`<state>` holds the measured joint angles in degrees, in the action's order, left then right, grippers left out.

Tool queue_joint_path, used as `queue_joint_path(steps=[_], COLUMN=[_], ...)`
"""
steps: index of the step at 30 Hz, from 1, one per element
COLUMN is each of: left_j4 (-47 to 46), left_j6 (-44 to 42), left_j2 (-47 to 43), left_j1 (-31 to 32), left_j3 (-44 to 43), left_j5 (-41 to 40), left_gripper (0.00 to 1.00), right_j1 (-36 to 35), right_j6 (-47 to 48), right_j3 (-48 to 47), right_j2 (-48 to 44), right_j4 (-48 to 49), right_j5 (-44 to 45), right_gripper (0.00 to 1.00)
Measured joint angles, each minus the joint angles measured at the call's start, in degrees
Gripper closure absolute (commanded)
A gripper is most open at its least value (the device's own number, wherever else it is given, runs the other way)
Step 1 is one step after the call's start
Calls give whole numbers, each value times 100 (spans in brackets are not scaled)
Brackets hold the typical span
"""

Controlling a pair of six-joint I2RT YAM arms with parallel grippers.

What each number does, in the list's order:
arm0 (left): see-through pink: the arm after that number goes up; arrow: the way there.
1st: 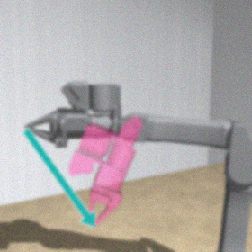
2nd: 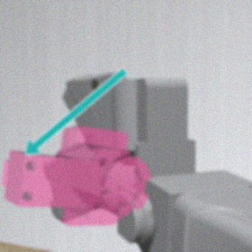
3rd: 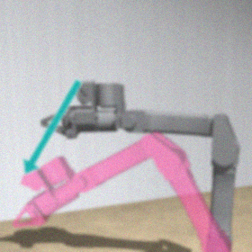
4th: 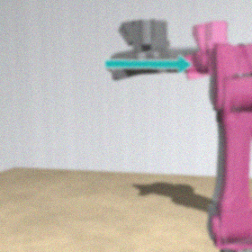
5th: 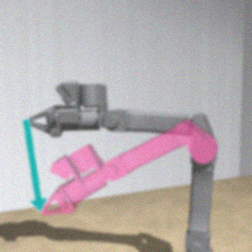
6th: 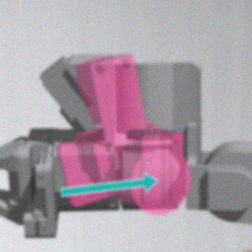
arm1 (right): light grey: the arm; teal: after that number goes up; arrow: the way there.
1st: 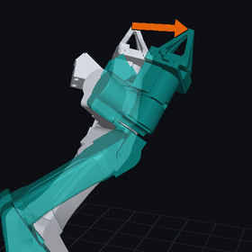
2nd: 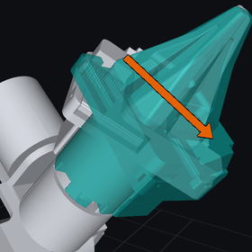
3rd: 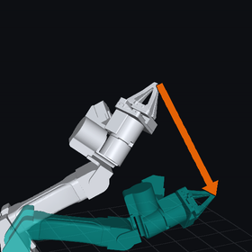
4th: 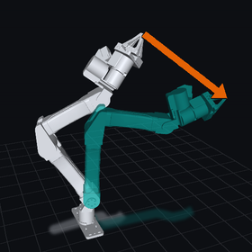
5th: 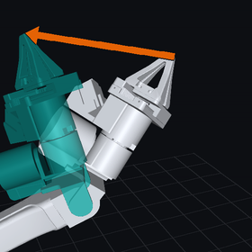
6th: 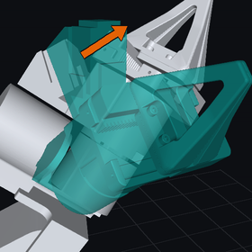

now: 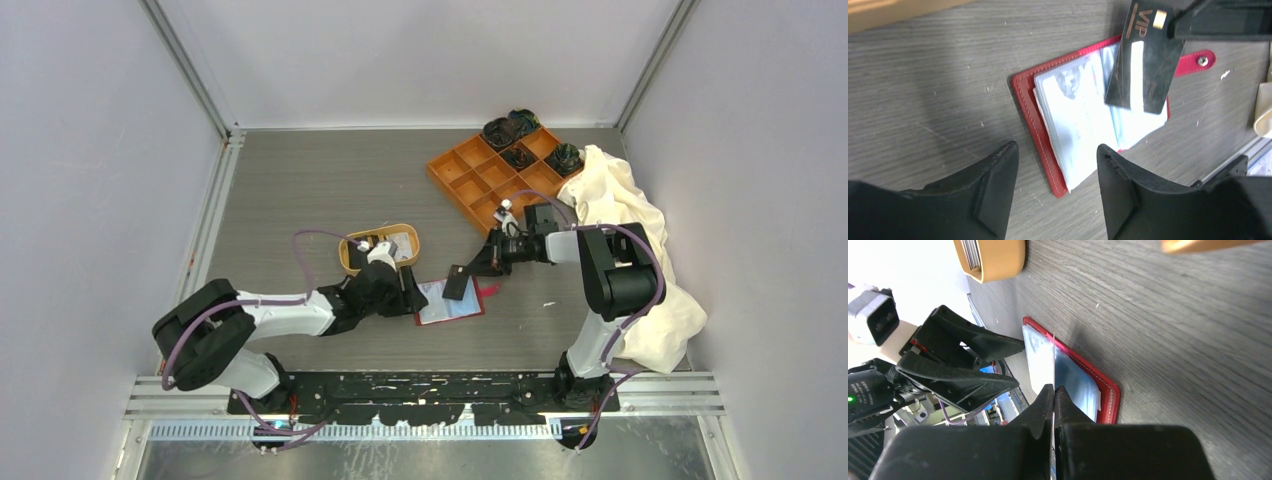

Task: Put the credit cards into the card holder
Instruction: Insert the credit card into the card holder.

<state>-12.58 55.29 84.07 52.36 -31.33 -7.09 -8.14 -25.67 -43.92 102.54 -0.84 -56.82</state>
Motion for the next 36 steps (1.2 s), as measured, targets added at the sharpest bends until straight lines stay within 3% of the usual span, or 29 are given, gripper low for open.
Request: queue_joint_path(steps=[13,24,36], left_j4=[-210,-437,-763], left_j6=[-4,581,708], left_j2=[-413,72,372], left_j1=[0,-4,-7], left_j3=[479,348,273], left_j5=[474,474,546], left_gripper=[44,75,76], right_j1=[111,-293,-520], right_j6=[208,389,509], right_j3=[52,42,42], right_j2=[-17,-28,-127], right_j4=[-153,-610,-612], right_j5=[39,118,133], right_gripper=[99,99,99])
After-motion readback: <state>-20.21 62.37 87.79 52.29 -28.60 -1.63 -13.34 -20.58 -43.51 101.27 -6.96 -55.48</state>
